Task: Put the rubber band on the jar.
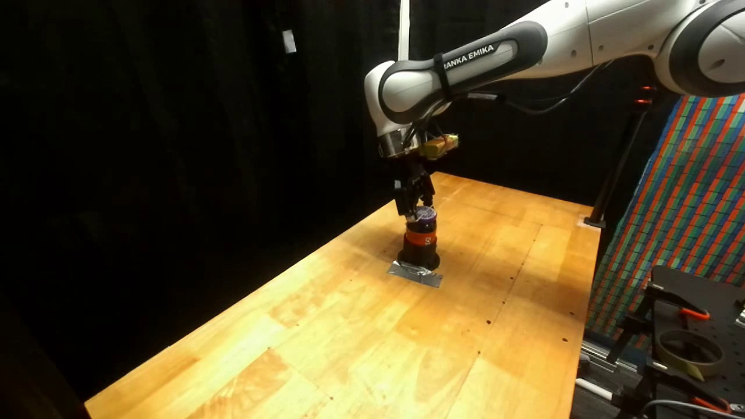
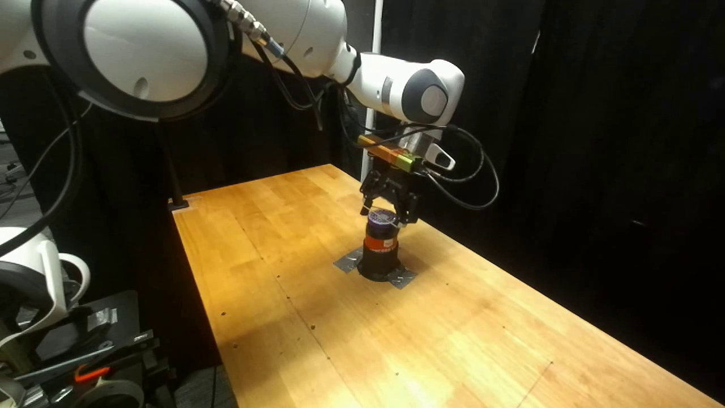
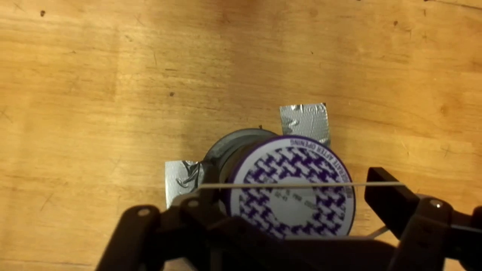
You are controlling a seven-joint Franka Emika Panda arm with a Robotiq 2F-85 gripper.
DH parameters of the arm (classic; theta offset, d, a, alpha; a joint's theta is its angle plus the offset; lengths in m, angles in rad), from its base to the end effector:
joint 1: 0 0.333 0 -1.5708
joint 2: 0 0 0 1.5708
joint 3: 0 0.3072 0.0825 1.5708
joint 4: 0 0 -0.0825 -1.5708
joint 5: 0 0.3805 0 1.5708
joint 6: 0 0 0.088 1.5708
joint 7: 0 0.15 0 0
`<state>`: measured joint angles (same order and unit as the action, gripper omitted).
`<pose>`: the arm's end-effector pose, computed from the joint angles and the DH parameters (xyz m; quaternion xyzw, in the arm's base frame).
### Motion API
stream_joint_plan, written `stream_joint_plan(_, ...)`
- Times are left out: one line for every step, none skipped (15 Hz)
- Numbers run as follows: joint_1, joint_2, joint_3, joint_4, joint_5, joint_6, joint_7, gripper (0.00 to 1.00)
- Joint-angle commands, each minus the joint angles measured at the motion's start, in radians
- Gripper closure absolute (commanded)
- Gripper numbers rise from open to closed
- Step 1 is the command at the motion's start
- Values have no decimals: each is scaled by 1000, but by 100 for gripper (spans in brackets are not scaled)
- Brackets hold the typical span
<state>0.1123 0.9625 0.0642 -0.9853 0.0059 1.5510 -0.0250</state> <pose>0.6977 0.1124 0.2060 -0.9759 -0.0898 0.1980 0.0165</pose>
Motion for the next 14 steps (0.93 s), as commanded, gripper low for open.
stream_joint_plan(11, 11, 13, 27, -3, -100, -42, 0)
stream_joint_plan(11, -3, 14, -7, -6, -95, -57, 0)
stream_joint_plan(15, -12, 9, -28, -9, -74, -53, 0)
stream_joint_plan(22, -8, 2, -28, -11, -34, -33, 0)
stream_joint_plan(24, 3, 3, -18, -12, -33, -29, 0)
stream_joint_plan(27, 15, 8, -3, -12, -64, -37, 0)
stream_joint_plan(32, 16, 7, -11, -22, -59, -41, 0)
stream_joint_plan(35, 6, 6, -36, -30, -56, -41, 0)
stream_joint_plan(35, -9, 6, -64, -39, -49, -48, 0)
stream_joint_plan(34, -33, 6, -110, -50, -36, -60, 0)
stream_joint_plan(34, -70, 4, -175, -64, 1, -66, 0)
stream_joint_plan(36, -98, 0, -229, -79, 33, -63, 0)
stream_joint_plan(36, -127, -2, -281, -91, 82, -51, 0)
stream_joint_plan(39, -150, -7, -321, -104, 129, -32, 0)
